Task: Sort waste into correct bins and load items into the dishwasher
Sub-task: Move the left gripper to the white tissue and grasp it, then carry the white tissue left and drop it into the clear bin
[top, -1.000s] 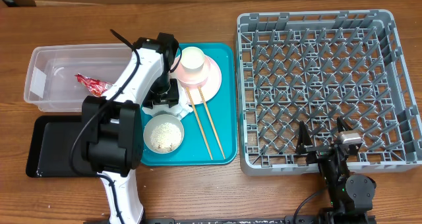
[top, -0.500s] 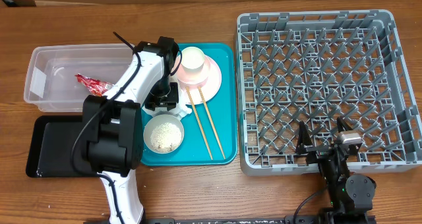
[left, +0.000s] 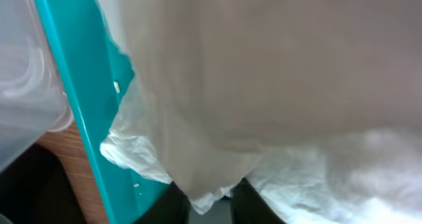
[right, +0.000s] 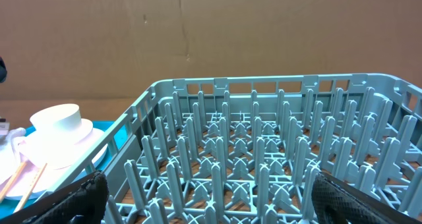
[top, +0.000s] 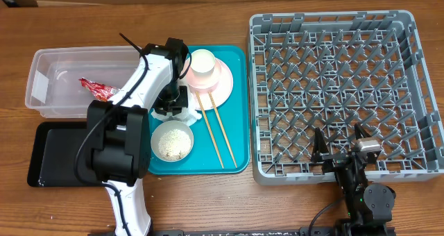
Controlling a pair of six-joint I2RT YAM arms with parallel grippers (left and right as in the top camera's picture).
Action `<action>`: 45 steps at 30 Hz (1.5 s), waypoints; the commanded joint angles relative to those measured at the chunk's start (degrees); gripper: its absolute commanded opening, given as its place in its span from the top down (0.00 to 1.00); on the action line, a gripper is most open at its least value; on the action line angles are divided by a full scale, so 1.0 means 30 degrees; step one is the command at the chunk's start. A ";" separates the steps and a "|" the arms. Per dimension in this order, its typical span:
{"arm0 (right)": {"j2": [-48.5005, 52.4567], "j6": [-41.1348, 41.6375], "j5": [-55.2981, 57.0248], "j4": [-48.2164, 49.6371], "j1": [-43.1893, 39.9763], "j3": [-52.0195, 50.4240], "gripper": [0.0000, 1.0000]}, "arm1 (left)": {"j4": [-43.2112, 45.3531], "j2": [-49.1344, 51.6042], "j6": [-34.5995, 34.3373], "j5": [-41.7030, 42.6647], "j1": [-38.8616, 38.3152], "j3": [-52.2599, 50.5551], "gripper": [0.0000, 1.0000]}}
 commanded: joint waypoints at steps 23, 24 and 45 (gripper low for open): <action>-0.0219 -0.0073 0.0015 0.0102 -0.0051 -0.0204 0.00 | 0.1661 0.0291 0.0474 -0.0248 -0.0109 -0.1545 0.25; -0.0219 -0.0073 0.0015 0.0102 -0.0051 -0.0204 0.00 | 0.1661 0.0291 0.0568 -0.0248 -0.0109 -0.1537 0.30; -0.0219 -0.0080 0.0015 0.0102 -0.0051 -0.0204 0.00 | -0.3264 0.0284 0.0845 -0.0255 -0.0036 0.6105 0.96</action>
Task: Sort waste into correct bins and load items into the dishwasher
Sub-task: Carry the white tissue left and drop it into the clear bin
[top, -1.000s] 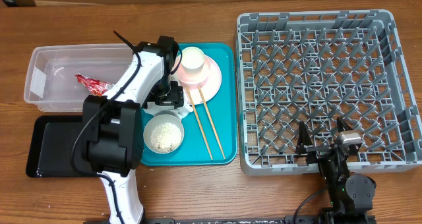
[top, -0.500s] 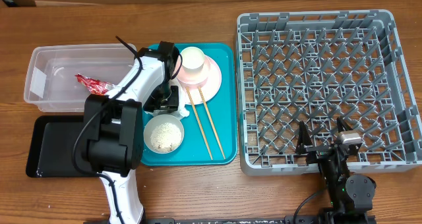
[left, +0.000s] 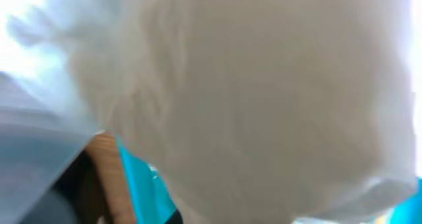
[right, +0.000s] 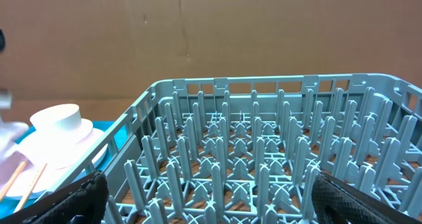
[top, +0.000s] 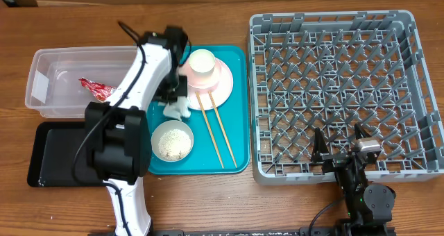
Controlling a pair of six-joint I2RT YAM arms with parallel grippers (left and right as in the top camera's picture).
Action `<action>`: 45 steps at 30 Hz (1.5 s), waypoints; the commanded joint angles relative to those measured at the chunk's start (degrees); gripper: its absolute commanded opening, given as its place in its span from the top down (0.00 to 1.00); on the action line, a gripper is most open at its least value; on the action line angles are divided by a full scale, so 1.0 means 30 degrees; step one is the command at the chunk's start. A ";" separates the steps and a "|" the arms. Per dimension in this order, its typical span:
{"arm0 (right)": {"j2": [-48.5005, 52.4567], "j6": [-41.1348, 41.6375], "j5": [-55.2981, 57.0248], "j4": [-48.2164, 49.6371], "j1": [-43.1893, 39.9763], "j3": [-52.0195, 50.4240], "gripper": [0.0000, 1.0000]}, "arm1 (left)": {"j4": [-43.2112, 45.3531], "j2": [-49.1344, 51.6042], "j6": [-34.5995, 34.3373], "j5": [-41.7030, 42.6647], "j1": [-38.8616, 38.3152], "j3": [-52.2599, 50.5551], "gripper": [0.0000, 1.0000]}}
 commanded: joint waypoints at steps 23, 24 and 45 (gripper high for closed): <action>-0.0219 -0.0073 0.0022 0.0095 -0.0051 -0.0204 0.00 | -0.2594 0.0022 -0.3526 -0.0095 0.6849 0.6994 0.96; -0.0219 -0.0066 0.0022 0.0095 -0.0051 -0.0204 0.00 | -0.2506 0.0029 -0.3526 -0.0102 0.7038 0.6863 0.96; -0.0219 -0.0066 0.0022 0.0095 -0.0051 -0.0204 0.00 | 0.2120 0.0029 -0.4801 -0.0335 0.8007 0.0823 0.96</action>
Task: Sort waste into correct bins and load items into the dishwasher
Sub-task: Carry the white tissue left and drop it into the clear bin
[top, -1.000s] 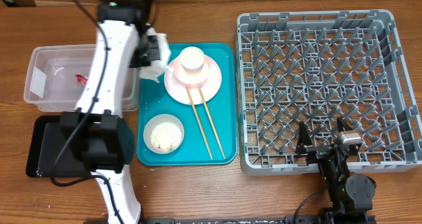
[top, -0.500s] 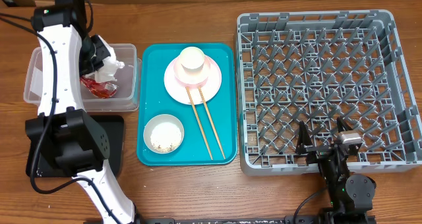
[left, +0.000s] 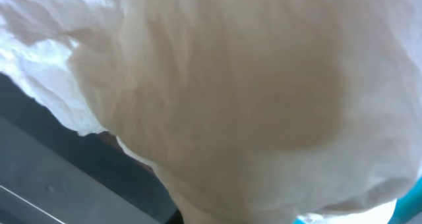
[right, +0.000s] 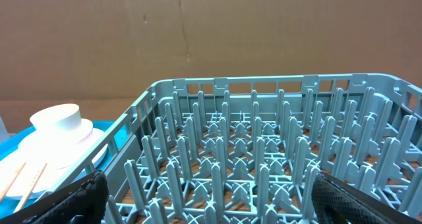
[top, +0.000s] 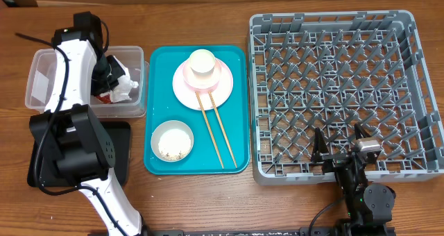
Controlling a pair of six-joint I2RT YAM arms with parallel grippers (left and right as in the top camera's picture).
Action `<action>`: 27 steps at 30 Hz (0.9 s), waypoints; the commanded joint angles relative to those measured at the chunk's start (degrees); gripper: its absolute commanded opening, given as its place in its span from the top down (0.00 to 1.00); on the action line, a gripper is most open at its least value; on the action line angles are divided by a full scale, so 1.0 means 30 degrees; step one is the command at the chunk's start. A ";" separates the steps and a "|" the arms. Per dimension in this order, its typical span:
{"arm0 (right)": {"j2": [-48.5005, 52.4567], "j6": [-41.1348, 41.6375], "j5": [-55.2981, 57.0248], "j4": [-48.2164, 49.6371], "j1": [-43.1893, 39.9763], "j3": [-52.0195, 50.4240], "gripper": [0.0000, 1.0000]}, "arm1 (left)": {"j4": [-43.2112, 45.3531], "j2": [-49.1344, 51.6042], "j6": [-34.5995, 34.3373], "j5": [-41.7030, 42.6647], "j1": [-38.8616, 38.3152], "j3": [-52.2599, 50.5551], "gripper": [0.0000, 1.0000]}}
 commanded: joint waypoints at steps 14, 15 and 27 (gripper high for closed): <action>-0.0219 -0.0066 0.0022 0.0102 -0.0051 -0.0204 0.00 | -0.0066 -0.0029 0.2375 0.3366 0.0554 0.1370 0.39; -0.0219 -0.0066 0.0022 0.0102 -0.0051 -0.0204 0.00 | -0.0386 -0.0036 0.2637 0.4044 0.0554 0.1894 0.37; -0.0219 -0.0073 0.0022 0.0102 -0.0051 -0.0204 0.00 | -0.6513 -0.3534 0.5042 0.7956 -0.1341 0.5501 0.35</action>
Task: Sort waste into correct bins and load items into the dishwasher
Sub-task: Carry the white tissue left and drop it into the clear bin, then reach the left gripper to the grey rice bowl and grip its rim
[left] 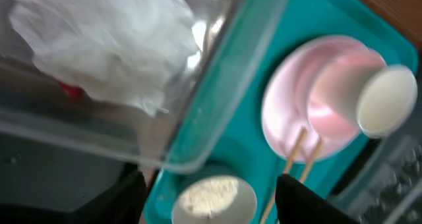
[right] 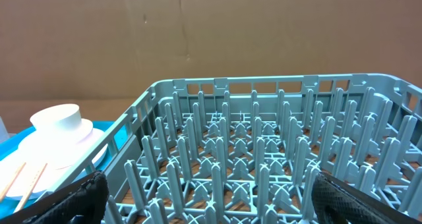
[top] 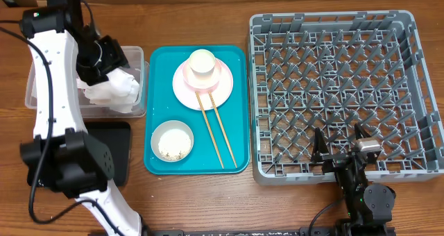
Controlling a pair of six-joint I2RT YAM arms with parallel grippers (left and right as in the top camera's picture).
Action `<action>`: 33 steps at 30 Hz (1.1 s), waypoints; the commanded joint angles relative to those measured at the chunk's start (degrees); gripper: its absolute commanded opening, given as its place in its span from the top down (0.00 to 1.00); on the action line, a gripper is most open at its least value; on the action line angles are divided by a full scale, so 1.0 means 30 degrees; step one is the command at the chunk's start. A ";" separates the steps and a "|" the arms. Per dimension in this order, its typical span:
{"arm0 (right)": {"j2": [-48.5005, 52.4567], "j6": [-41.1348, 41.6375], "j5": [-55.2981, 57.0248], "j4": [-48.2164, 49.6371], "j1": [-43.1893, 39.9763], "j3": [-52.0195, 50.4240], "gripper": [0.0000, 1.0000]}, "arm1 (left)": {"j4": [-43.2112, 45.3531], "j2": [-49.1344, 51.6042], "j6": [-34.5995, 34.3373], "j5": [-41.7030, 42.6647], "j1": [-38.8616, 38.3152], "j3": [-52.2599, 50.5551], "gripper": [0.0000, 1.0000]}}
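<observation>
A crumpled white napkin point(top: 111, 90) point(left: 112, 46) lies in the clear plastic bin point(top: 137, 52), over a red wrapper point(left: 69, 91). My left gripper point(top: 109, 59) point(left: 211, 204) hangs above the bin, open and empty. On the teal tray point(top: 236, 125) are a pink plate point(top: 218, 87) bearing a white cup point(top: 201, 62), two chopsticks point(top: 215, 132) and a white bowl of rice point(top: 171, 140). The grey dish rack point(top: 333, 90) holds nothing. At the rack's near edge my right gripper point(top: 343, 151) point(right: 211, 207) stands open and empty.
A black bin point(top: 119, 135) sits in front of the clear bin, partly hidden by the left arm's base. Brown cardboard point(right: 198, 33) walls off the far side of the wooden table point(top: 277, 208).
My left gripper has opened and let go of the napkin, which now lies in the clear bin. The gripper has risen above the bin. The right arm is unmoved.
My left gripper was shut on the napkin down on the teal tray beside the plate. Then it held the napkin lifted over the tray's left side, then over the clear bin. Now the napkin rests in that bin and the gripper is open.
</observation>
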 commanded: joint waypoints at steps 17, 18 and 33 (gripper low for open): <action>-0.0219 -0.0080 0.0007 0.0095 -0.0051 -0.0204 0.00 | -0.3657 -0.1639 0.2069 -0.0146 -0.8590 -0.1923 0.43; -0.0219 -0.0080 0.0007 0.0095 -0.0051 -0.0204 0.00 | -0.3657 -0.1639 0.1989 -0.0423 -0.8881 -0.2280 0.45; -0.0219 -0.0080 0.0007 0.0095 -0.0051 -0.0204 0.00 | -0.2710 -0.1639 0.0408 -0.2798 -1.1052 -0.6637 0.47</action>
